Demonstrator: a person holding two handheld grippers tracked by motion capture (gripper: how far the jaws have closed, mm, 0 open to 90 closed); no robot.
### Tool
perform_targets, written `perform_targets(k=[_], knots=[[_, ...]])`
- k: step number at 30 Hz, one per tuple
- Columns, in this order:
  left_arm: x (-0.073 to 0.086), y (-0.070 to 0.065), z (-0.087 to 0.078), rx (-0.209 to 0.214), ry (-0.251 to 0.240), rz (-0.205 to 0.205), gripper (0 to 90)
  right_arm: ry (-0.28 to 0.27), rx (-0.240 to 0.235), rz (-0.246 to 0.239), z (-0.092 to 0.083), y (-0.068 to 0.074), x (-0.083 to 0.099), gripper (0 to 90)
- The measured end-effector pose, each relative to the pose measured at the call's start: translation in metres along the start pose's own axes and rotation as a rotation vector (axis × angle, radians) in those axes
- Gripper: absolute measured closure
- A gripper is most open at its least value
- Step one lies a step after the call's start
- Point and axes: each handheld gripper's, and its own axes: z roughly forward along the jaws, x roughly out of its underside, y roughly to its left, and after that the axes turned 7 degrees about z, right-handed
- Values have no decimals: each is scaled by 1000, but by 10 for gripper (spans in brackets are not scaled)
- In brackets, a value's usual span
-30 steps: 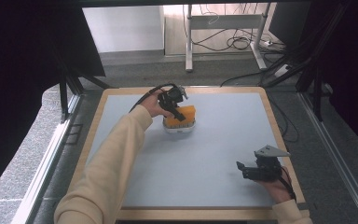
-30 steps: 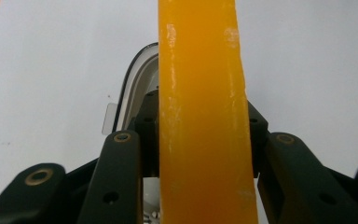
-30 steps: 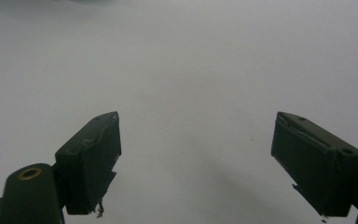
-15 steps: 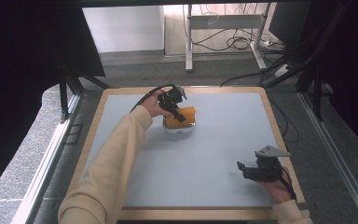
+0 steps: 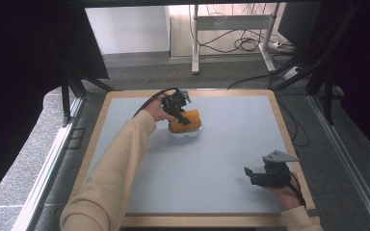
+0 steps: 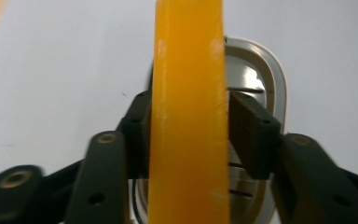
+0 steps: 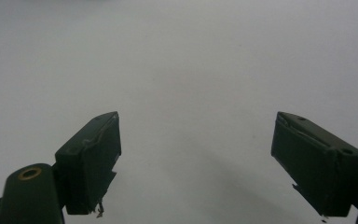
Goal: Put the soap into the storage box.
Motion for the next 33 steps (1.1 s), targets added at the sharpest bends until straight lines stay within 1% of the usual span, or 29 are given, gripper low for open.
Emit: perform_targets(k=[1,3,4,7,10,13,16,22,27,29,30,33], knots=[[-1,0,-2,-19,-15,1,443,0,0,0,0,0,0,161],[-3,1,-6,-55,-26,-3,415,2,0,1,0,0,0,161],[-3,1,-9,-80,-33,-3,401,1,0,0,0,0,0,161],[-5,-1,-15,-115,-67,1,344,0,1,-2,0,0,0,161],[-8,-4,-21,-114,-90,2,323,2,1,1,0,0,0,161],[-9,-5,-26,-114,-99,-16,315,4,0,-2,1,1,0,161],[-8,-6,-29,-101,-108,-30,310,2,1,-2,0,1,0,161],[-4,-10,-38,-91,-139,-71,316,2,2,-2,0,1,0,161],[3,-20,-46,-95,-166,-95,327,-1,6,1,-1,1,0,161],[7,-25,-50,-102,-186,-111,335,-3,9,1,-1,1,0,161],[10,-28,-53,-99,-205,-121,341,-5,10,1,-1,1,0,161],[18,-37,-58,-90,-208,-120,338,-6,12,0,-2,1,0,161]])
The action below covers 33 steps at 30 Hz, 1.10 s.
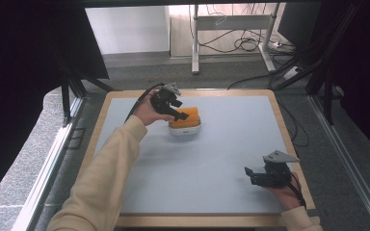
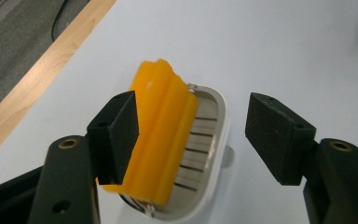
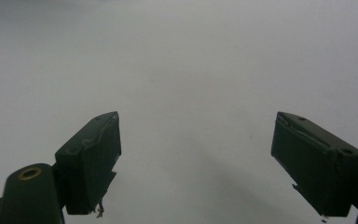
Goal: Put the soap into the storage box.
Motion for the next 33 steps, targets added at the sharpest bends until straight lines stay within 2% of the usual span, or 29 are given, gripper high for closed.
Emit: perform_targets(k=[8,14,17,20,24,29,33], knots=[[27,-26,-20,-37,8,-34,341,-2,-2,-4,-1,1,-1,161],[50,-50,-25,-61,13,-79,342,-10,-6,-8,-3,3,-2,161],[63,-64,-29,-62,-5,-107,338,-16,-9,-8,-4,4,-2,161],[78,-80,-33,-65,-20,-107,323,-17,-9,-13,-5,4,-2,161],[101,-100,-37,-69,-35,-132,320,-18,-13,-12,-4,4,-2,161],[125,-115,-41,-73,-27,-142,311,-14,-11,-16,-4,6,-3,161],[140,-123,-43,-95,-26,-178,309,-8,-17,-22,-2,7,-2,161]])
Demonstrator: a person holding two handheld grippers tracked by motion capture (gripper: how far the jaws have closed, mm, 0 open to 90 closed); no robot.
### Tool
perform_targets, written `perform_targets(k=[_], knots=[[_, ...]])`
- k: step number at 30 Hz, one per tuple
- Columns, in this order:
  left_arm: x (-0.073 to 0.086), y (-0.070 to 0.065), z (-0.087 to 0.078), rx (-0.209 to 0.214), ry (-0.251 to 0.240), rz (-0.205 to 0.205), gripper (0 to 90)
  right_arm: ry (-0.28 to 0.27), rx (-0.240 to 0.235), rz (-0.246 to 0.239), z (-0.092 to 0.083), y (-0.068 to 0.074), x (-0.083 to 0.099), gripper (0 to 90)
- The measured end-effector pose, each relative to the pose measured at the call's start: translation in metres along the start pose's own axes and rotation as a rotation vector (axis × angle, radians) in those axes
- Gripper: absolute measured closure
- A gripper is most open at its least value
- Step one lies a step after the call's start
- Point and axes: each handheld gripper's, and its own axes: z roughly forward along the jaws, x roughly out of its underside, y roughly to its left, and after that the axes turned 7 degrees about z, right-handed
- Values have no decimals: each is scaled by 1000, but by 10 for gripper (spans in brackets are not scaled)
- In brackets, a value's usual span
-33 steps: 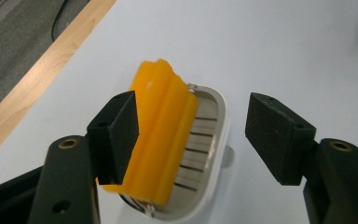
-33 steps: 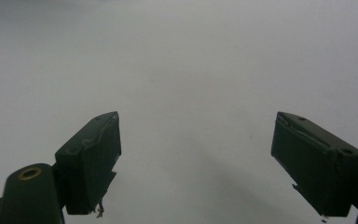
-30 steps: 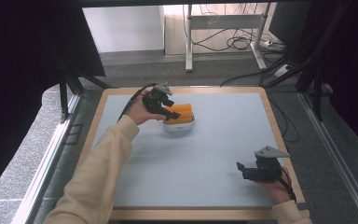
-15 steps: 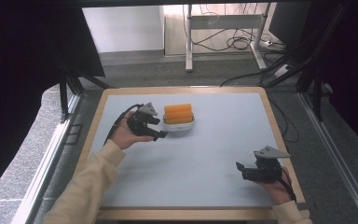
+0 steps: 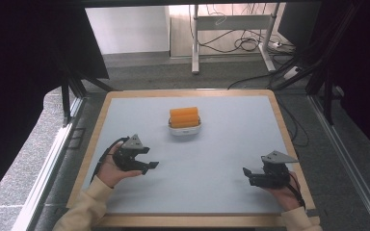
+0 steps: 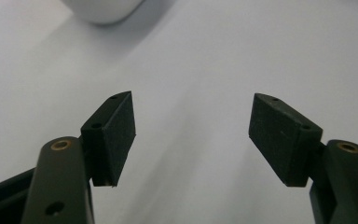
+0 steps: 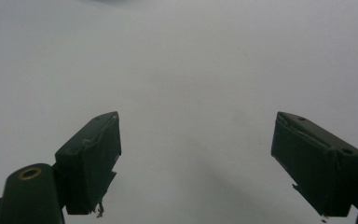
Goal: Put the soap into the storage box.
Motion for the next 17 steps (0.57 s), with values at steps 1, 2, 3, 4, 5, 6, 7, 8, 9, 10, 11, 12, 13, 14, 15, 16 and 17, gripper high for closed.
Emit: perform_targets(k=[1,2,3,4,5,6,7,8,9,10,11,12,13,14,15,16,17], knots=[[2,-1,0,-5,1,-4,309,0,0,0,0,0,0,161],[4,-1,-1,-9,0,-10,310,2,0,0,1,0,0,161],[5,-1,0,-10,0,-12,309,2,-1,-1,1,0,0,161],[5,-1,0,-11,1,-13,308,2,-1,-3,1,0,0,161],[5,0,1,-13,-3,-15,308,1,-1,-4,1,0,0,161],[5,0,1,-13,-3,-17,308,0,-2,-5,1,1,0,161],[5,0,2,-14,-1,-18,306,-1,-2,-5,1,1,0,161],[5,-1,3,-15,2,-17,303,-2,-2,-6,1,1,0,161],[5,-1,3,-15,5,-12,299,-2,-2,-6,1,0,0,161],[4,-1,4,-13,3,-11,295,0,-1,-5,1,0,0,161],[4,-1,3,-13,1,-11,293,-1,-1,-4,0,0,0,161],[4,-1,3,-15,-1,-12,291,-1,0,-2,0,-1,1,161],[3,-1,3,-15,-3,-13,290,-1,1,-2,0,-1,1,161],[3,-2,3,-15,-5,-14,288,-2,1,-2,0,-1,1,161],[3,-2,2,-16,-8,-14,285,-5,-2,-2,0,0,0,161],[3,-2,2,-16,-11,-17,285,-5,-4,-6,-1,0,0,161],[3,-2,1,-17,-13,-16,285,-6,-5,-6,-1,0,0,161]])
